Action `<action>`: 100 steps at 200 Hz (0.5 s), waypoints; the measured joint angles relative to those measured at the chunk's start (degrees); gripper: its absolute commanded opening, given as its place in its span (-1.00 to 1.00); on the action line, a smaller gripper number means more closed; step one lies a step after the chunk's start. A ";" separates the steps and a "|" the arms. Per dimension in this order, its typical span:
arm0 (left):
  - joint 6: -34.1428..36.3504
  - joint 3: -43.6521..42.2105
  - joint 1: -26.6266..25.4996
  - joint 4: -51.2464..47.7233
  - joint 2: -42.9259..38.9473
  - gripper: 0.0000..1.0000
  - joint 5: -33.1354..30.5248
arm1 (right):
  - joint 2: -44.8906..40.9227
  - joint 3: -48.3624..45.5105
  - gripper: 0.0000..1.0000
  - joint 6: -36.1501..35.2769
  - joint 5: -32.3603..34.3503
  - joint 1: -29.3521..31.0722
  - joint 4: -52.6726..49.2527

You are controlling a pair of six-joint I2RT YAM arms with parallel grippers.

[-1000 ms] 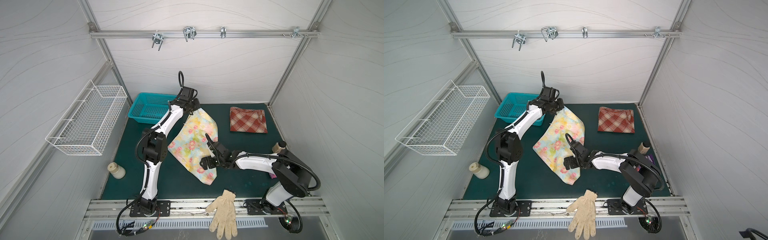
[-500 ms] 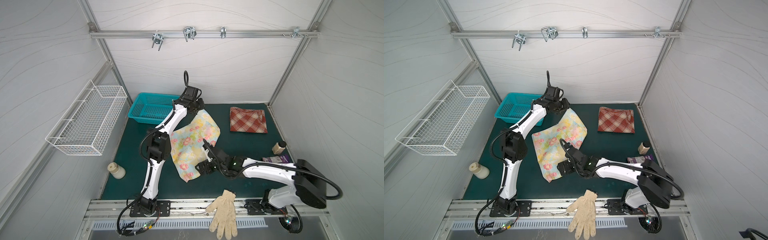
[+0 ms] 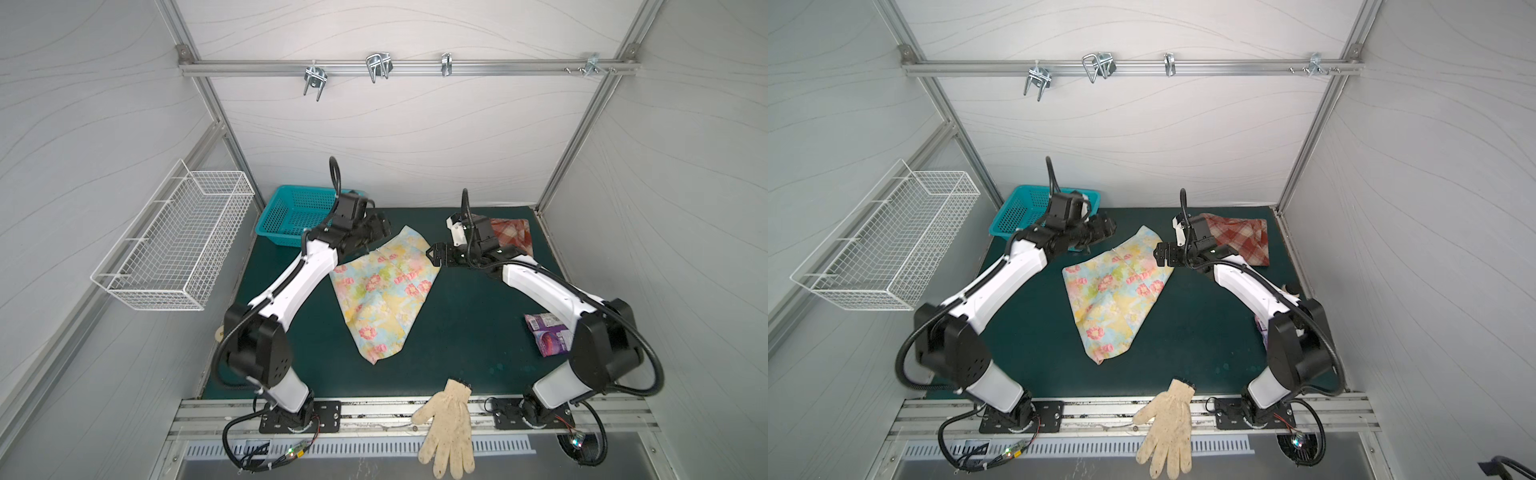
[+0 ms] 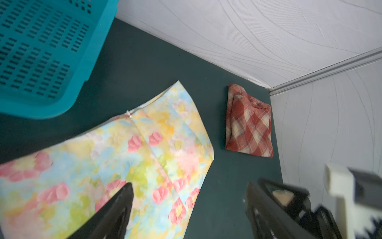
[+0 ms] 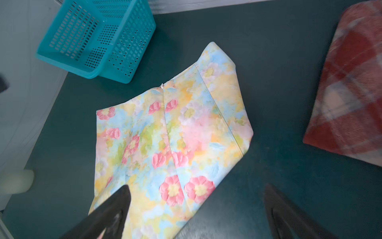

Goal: Fold and stack the skirts

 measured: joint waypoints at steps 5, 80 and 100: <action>-0.52 -2.89 0.00 0.92 -1.73 0.73 0.00 | 2.14 1.33 0.98 -0.17 -0.87 -0.48 -0.13; -5.55 -28.85 0.00 7.80 -10.80 0.73 0.13 | 21.00 11.61 0.98 -1.88 -6.69 -3.65 -0.74; -5.90 -30.47 0.00 8.94 -10.47 0.73 0.13 | 23.26 13.11 0.98 -2.54 -7.04 -3.78 -0.79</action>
